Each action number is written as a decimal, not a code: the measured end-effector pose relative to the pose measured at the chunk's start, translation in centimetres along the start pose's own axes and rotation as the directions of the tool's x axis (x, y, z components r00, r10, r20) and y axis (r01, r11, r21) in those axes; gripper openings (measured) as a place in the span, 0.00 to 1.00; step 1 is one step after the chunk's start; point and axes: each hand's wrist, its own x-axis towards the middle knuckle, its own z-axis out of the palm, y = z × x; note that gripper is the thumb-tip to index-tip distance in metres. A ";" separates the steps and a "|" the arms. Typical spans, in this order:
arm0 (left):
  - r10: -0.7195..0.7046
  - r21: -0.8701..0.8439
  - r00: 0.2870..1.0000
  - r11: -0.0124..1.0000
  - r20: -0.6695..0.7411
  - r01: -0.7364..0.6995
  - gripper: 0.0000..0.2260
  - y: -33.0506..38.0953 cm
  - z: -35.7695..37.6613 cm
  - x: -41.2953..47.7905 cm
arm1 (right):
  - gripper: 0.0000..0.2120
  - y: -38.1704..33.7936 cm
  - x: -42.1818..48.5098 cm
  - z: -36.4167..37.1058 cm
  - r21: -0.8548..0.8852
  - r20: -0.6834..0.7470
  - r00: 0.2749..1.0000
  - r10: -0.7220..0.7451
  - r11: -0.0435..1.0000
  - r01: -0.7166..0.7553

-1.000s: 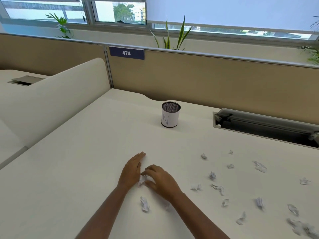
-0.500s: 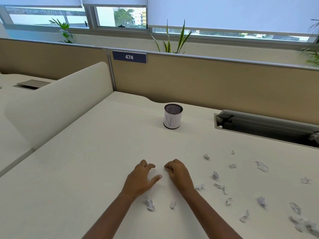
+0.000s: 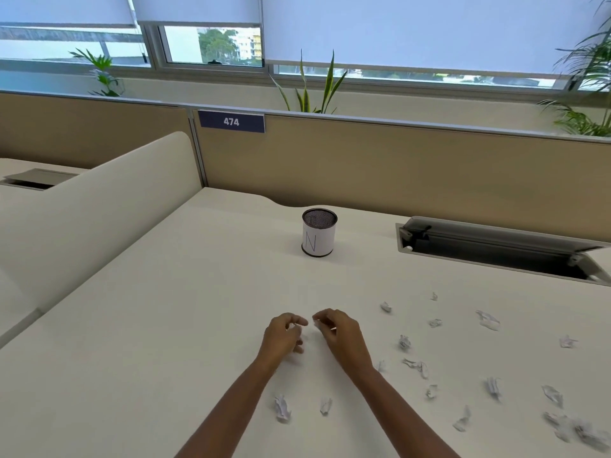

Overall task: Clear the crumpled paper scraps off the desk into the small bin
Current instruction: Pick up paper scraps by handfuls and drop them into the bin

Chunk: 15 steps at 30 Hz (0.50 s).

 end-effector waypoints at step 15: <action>-0.318 -0.810 0.934 0.497 0.163 0.310 0.14 5.1 0.5 5.8 | 0.07 0.7 1.9 0.1 0.127 -0.181 0.984 0.005 0.992 0.018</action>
